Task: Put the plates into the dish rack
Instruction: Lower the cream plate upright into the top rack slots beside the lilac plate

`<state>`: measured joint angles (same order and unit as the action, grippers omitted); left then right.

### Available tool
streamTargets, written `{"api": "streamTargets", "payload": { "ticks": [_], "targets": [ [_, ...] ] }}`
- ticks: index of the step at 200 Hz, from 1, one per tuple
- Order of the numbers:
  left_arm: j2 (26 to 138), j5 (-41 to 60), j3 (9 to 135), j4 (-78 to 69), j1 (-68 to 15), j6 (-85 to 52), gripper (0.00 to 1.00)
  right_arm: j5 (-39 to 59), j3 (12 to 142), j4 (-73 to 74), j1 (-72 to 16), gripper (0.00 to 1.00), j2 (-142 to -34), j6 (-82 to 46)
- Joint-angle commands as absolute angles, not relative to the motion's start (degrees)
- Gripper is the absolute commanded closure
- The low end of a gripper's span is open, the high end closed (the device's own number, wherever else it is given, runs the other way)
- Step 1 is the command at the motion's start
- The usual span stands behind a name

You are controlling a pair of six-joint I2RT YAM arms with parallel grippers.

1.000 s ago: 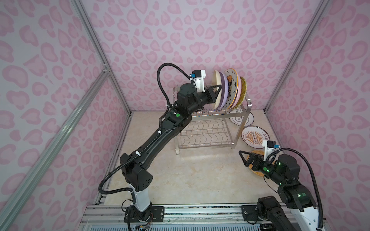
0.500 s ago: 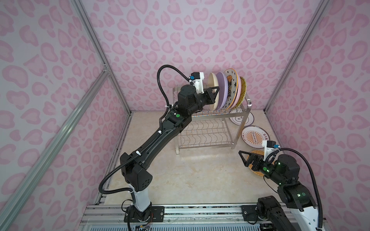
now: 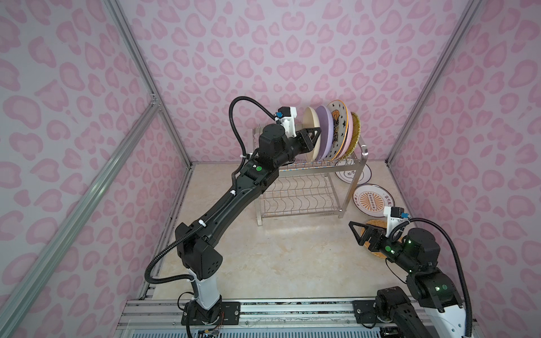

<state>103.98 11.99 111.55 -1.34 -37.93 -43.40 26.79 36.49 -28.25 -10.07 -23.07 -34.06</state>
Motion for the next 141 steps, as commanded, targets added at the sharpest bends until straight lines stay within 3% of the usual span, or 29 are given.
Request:
{"api": "streamTargets", "payload": {
  "ticks": [1,19,23,32,38,141],
  "targets": [
    [104.41,13.07,112.49,-1.58,-37.94,-43.15,0.68,27.95,35.96,-26.15,-10.11,0.01,-22.58,-35.07],
    [104.41,13.35,112.68,-1.53,-37.93,-43.11,0.65,28.04,35.72,-26.10,-10.10,0.01,-22.50,-35.12],
    [104.41,13.36,112.76,-1.56,-37.96,-43.09,0.58,28.11,35.75,-26.10,-10.11,0.01,-22.50,-35.11],
    [104.28,13.43,112.94,-1.42,-37.94,-42.92,0.36,28.06,35.76,-26.19,-10.08,0.01,-22.50,-35.16],
    [104.09,13.45,112.95,-1.38,-37.96,-42.83,0.01,28.04,35.74,-26.19,-10.11,0.01,-22.50,-35.16],
    [95.46,10.60,107.74,-1.97,-37.66,-39.84,0.03,27.27,37.79,-27.83,-10.10,0.01,-23.55,-34.28]
  ]
}}
